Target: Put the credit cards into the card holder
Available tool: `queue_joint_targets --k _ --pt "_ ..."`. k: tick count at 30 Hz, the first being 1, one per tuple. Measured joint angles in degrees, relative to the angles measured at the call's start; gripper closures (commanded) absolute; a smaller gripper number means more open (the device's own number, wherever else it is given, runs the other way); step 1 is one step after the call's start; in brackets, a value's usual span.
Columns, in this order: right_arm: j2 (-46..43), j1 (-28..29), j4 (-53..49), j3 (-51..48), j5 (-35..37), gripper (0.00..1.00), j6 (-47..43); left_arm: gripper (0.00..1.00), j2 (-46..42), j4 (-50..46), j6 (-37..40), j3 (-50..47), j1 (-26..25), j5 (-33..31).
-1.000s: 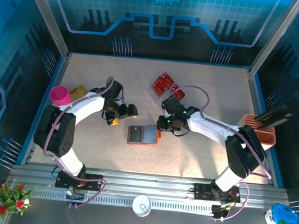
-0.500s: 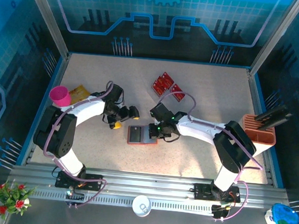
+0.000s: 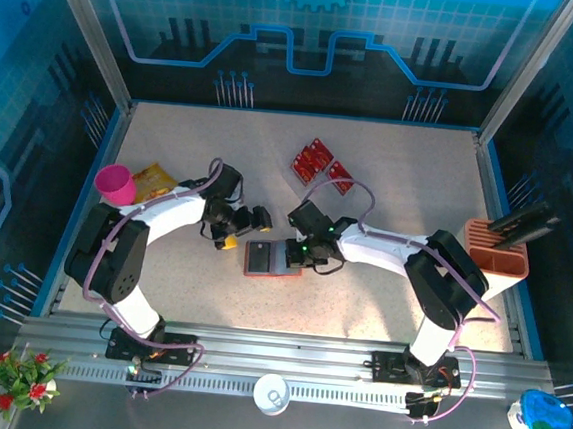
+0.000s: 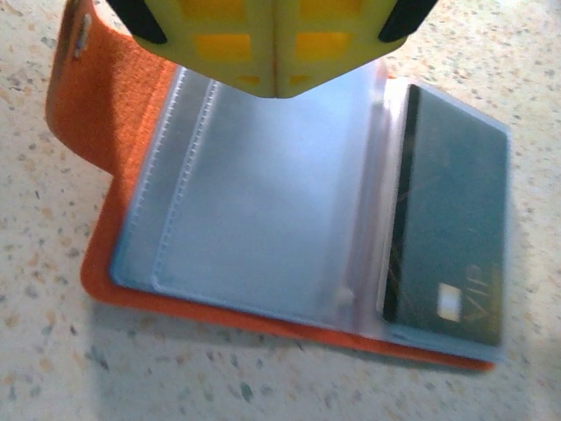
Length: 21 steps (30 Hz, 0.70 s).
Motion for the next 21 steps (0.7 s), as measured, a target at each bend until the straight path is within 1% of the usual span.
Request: queue_joint_targets --k 3,11,21 --pt "1.05 -0.39 1.81 -2.05 -0.61 1.0 0.37 0.01 0.02 0.22 0.0 0.0 -0.46 0.0" --pt "0.59 -1.05 5.6 -3.96 -1.88 1.0 1.31 0.01 0.04 0.76 0.0 0.0 -1.11 -0.02" --pt "0.57 -1.05 6.73 -4.33 -2.12 1.0 1.97 0.01 2.1 1.86 0.02 0.0 -1.75 -0.02"
